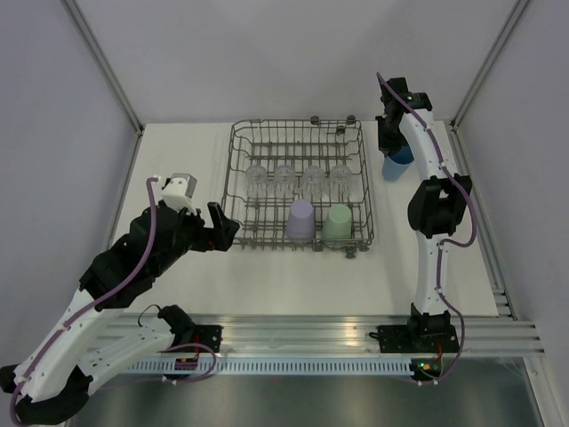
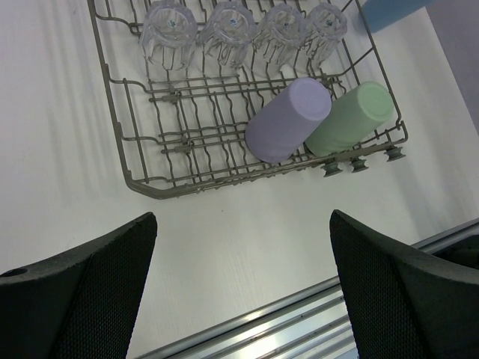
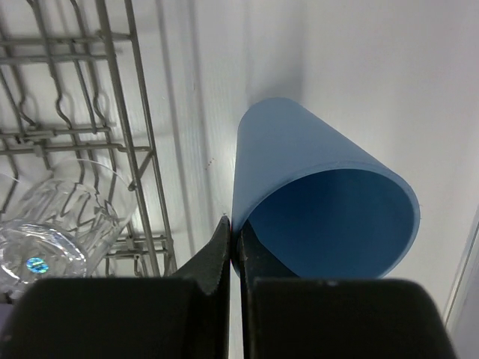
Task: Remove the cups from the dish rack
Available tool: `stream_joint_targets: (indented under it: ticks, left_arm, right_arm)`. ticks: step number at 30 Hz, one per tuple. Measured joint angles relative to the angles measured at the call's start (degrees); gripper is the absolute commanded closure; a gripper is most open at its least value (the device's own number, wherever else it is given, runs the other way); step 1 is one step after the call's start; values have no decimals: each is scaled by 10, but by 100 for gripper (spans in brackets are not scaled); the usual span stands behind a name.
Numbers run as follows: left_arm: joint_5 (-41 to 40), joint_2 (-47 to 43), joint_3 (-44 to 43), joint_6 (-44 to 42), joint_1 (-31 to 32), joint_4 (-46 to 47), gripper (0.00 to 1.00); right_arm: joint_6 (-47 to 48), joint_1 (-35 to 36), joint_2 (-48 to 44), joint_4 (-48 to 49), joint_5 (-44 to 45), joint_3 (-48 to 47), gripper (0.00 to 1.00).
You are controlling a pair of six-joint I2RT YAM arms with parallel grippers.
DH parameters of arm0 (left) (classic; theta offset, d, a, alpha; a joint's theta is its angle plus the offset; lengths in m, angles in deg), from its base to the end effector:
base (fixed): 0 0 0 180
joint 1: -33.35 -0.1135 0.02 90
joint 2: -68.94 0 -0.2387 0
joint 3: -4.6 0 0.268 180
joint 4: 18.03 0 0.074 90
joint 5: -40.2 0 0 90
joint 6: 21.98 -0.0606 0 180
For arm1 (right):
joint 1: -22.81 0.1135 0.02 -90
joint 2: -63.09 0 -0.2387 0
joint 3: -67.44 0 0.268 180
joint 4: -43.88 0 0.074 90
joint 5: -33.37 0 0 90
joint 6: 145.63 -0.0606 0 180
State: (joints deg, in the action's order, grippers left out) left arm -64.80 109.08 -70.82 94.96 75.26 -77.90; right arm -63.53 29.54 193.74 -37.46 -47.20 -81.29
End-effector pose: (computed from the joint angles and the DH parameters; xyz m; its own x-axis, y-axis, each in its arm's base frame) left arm 0.1421 -0.1064 0.3670 -0.4890 -0.1491 -0.8594 0.2787 0.9069 -0.3160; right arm 0.4882 0.0476 0.2583 -0.8843 0.0322 -0.4658 0.0799 0.9933 -0.0831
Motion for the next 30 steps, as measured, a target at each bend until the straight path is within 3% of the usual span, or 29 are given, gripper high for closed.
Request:
stream_joint_targets:
  ticks: [7,17,18,20,21,30]
  left_arm:
    - [0,2,1,-6,0,-7,0]
    - [1,8,7,-11,0,-8,0]
    - [1,10,7,-12,0,-8,0]
    - [2,15,7,-13,0,-8,0]
    - [3,19,7,-13,0,-8,0]
    - [5,87,6,-13,0,-8,1]
  right_arm:
    - [14,0,34,-24,-11,-4,96]
    - [22,2,41,-26,-14,-20,72]
    - [22,2,41,-25,-14,-22,67]
    - [21,2,40,-25,-14,-23,47]
    - [22,2,39,-25,-13,-23,3]
    - [28,1,-43,-23,1,-11,2]
